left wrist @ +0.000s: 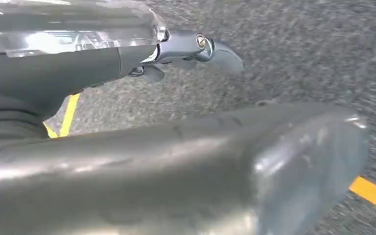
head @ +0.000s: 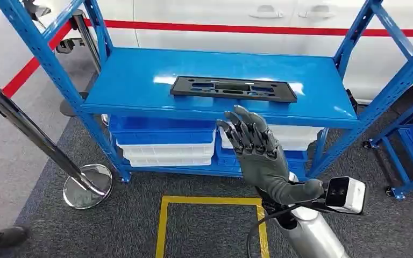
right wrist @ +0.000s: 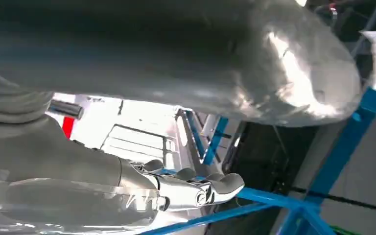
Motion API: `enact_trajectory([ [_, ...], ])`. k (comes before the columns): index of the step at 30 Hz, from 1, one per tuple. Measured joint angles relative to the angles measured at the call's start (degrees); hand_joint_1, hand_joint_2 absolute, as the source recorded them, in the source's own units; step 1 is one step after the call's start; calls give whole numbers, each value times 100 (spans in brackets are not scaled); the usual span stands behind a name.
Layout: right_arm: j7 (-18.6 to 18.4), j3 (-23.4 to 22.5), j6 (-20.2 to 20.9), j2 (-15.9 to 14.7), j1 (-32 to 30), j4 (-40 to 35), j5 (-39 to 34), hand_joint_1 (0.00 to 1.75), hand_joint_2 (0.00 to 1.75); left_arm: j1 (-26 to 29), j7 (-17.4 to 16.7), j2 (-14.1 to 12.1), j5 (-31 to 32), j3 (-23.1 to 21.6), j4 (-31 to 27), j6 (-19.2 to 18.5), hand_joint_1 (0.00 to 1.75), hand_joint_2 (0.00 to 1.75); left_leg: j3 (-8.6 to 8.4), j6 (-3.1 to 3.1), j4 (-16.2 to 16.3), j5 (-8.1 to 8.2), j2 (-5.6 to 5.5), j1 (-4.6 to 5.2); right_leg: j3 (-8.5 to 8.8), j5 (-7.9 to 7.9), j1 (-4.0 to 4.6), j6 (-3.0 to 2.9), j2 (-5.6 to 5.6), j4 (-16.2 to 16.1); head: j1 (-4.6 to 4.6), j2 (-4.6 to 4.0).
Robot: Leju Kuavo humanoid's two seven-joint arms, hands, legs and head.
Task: Take the parts from the cabinet and place them on the table.
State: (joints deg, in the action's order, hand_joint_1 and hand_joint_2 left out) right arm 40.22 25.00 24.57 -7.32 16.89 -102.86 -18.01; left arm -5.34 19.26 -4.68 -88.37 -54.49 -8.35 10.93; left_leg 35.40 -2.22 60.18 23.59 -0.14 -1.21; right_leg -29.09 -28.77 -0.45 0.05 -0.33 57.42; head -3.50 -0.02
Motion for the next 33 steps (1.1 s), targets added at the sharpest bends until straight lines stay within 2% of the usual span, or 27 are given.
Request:
enact_trajectory([
  [1,-7,2,-11,-42,-9,-13,13,0,0,-13,-2,-2,11,-2,2,2,0,0,-41,106,-140,56,-14,-1,-13,-25,6,30,10,40,0,0],
  [4,0,2,-44,-63,-67,-35,15,0,0,-5,-22,0,13,-22,2,15,0,0,-25,226,-103,99,-15,25,-3,-50,-1,99,12,-5,0,0],
  [5,0,2,-44,-63,-81,-46,-40,0,0,-10,-24,0,15,-39,2,15,0,0,-66,275,-137,100,0,-7,6,-121,-26,134,18,37,0,0],
  [6,4,2,-44,-63,-84,-59,-86,0,0,-15,-24,0,17,-55,2,22,0,0,-92,316,-143,127,13,-4,-92,-213,-28,151,19,261,0,0],
  [7,4,2,-54,-63,-91,-68,-98,0,0,-22,-24,-2,20,-68,2,22,0,0,-106,350,-143,149,41,-1,-335,-388,-29,162,21,680,0,0],
  [9,4,4,-63,-52,-161,-77,-118,0,0,-37,-28,-2,28,-122,2,22,0,0,-131,379,-143,193,78,15,-906,-683,-32,174,20,1599,0,0],
  [10,4,4,-66,-52,-200,-77,-129,0,0,-34,-39,-2,33,-138,2,22,0,0,-158,383,-143,220,97,26,-1125,-680,-31,171,20,1884,0,0],
  [11,4,9,-66,-52,-228,-77,-149,0,0,-30,-41,-2,33,-142,2,24,0,0,-203,380,-143,252,122,33,-1196,-518,-30,158,19,1864,0,0],
  [12,4,18,-66,-52,-237,-79,-157,0,0,-30,-41,-2,35,-144,2,22,0,0,-263,379,-143,291,155,44,-1124,-239,-27,132,16,1578,0,0],
  [13,4,26,-70,-52,-237,-85,-160,0,0,-33,-41,-2,39,-146,2,22,0,0,-337,373,-143,333,192,53,-943,102,-18,89,-11,1091,0,0],
  [14,4,28,-79,-52,-236,-98,-162,0,0,-34,-41,-2,48,-151,2,22,0,0,-404,364,-147,378,225,61,-742,408,11,26,-122,582,0,0],
  [15,4,31,-81,-52,-235,-109,-164,0,0,-26,-41,2,55,-160,2,22,0,0,-416,341,-161,413,264,66,-621,456,79,-34,-384,302,2,0],
  [16,0,41,-83,-52,-223,-112,-168,0,0,-28,-42,4,57,-175,2,20,0,0,-464,289,-141,451,295,116,-566,397,131,-47,-416,161,2,0],
  [19,4,98,-138,-52,-231,-129,-127,0,0,-37,-44,2,70,-199,2,15,0,0,-513,217,-196,494,502,116,-595,367,125,-78,-201,147,0,0],
  [20,2,98,-164,-79,-242,-142,-79,0,0,-60,-44,2,72,-216,2,13,0,0,-537,171,-187,538,500,117,-537,385,59,-108,-144,88,0,0],
  [21,4,114,-186,-111,-240,-157,-44,0,0,-70,-39,-4,74,-241,2,13,0,0,-521,150,-51,616,316,94,-497,378,50,-138,-138,58,2,0],
  [22,2,125,-205,-144,-232,-166,-15,0,0,-76,-41,-4,83,-258,2,9,0,0,-354,138,293,793,180,82,-481,363,40,-174,-117,56,0,0],
  [23,0,135,-238,-157,-253,-175,15,0,0,-75,-41,-7,81,-271,4,9,0,0,-97,119,768,993,109,72,-466,352,36,-188,-82,56,0,0],
  [24,0,146,-247,-166,-270,-175,39,0,0,-65,-41,-11,76,-278,4,9,0,0,178,97,1238,1143,74,63,-457,332,39,-204,-43,58,0,0],
  [25,0,162,-251,-168,-297,-175,77,0,0,-47,-39,-13,76,-280,4,9,0,0,405,80,1572,1192,68,62,-440,310,41,-201,-5,62,0,0],
  [26,0,171,-260,-168,-325,-179,96,0,0,-35,-35,-13,74,-282,4,9,0,0,498,72,1619,1093,68,59,-410,290,40,-191,29,63,0,0],
  [27,0,170,-271,-168,-348,-190,124,0,0,-33,-28,-13,70,-284,4,7,0,0,454,71,1401,854,68,56,-366,259,37,-181,52,64,0,0],
  [29,0,170,-284,-168,-355,-205,149,0,0,-39,-15,-26,66,-284,4,2,0,0,95,87,413,190,68,51,-258,181,29,-147,83,84,0,0],
  [30,0,170,-284,-168,-357,-208,151,0,0,-36,-4,-33,59,-284,4,2,0,0,-34,113,19,46,60,51,-237,136,29,-122,89,94,0,0],
  [31,0,170,-284,-168,-356,-210,155,0,0,-43,-2,-37,59,-284,4,4,0,0,-114,142,-90,144,43,82,-240,104,72,-79,112,137,2,0],
  [32,0,170,-284,-168,-364,-216,160,0,0,-61,-4,-42,59,-284,4,4,0,0,-115,209,-77,165,38,78,-257,110,64,-57,121,122,0,0],
  [33,0,173,-286,-168,-364,-225,160,0,0,-63,0,-42,59,-284,4,4,0,0,-108,227,-93,171,37,81,-258,109,62,-39,120,109,2,0],
])
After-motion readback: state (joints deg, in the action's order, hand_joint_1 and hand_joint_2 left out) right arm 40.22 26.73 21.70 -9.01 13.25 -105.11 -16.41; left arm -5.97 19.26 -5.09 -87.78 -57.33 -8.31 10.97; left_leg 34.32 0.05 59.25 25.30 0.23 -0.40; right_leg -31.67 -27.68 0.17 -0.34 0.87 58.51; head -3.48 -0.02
